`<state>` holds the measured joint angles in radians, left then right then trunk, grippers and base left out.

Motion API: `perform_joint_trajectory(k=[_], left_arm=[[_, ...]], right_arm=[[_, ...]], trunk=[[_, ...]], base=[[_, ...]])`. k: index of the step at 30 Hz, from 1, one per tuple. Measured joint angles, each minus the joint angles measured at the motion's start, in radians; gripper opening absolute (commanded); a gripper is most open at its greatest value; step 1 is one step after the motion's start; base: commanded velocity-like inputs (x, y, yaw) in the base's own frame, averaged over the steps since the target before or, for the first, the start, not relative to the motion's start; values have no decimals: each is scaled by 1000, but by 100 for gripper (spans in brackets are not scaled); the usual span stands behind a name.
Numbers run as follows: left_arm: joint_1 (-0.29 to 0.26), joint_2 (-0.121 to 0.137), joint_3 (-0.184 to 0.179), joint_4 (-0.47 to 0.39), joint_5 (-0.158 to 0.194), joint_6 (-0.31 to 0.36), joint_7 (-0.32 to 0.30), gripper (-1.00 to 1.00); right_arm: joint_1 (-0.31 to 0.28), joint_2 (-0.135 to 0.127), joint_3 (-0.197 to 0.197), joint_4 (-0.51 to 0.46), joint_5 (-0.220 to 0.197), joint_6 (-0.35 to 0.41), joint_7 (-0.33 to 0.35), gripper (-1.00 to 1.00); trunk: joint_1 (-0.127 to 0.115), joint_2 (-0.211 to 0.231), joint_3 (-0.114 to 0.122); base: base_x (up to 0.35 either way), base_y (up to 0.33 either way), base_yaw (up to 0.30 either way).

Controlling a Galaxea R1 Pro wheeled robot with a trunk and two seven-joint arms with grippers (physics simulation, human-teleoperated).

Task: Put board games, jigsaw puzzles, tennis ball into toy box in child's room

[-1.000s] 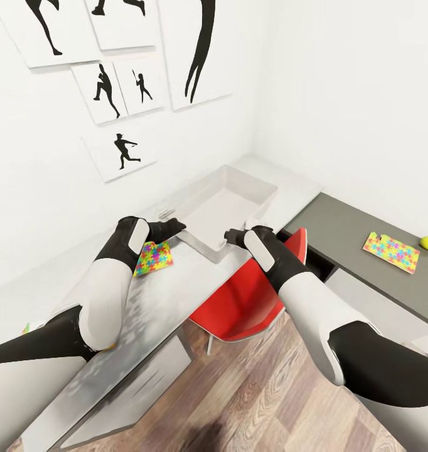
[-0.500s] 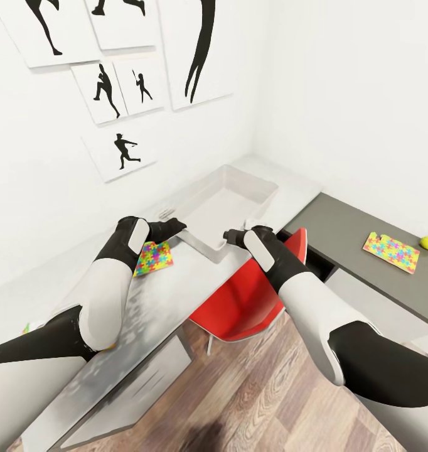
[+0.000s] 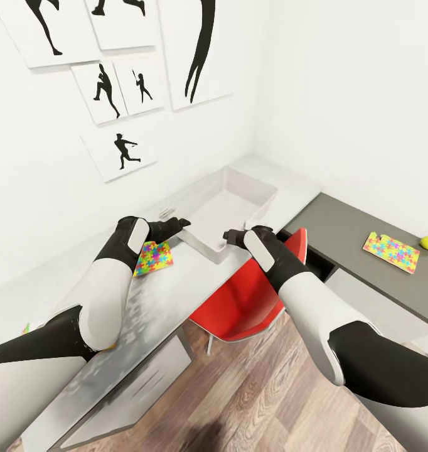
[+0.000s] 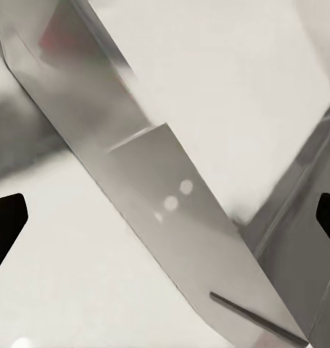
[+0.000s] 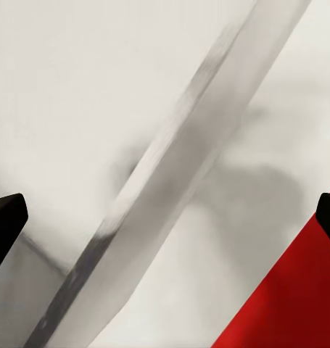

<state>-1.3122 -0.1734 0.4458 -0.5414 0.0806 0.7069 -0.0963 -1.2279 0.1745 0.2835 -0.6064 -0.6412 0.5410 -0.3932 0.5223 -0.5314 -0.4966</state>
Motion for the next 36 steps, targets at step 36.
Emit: perform_joint_trajectory(k=[36], left_arm=[[0, 0, 0, 0, 0, 3, 0, 100]], right_arm=[[0, 0, 0, -4, 1, -7, 31, 100]], trunk=[[0, 0, 0]], base=[[0, 0, 0]])
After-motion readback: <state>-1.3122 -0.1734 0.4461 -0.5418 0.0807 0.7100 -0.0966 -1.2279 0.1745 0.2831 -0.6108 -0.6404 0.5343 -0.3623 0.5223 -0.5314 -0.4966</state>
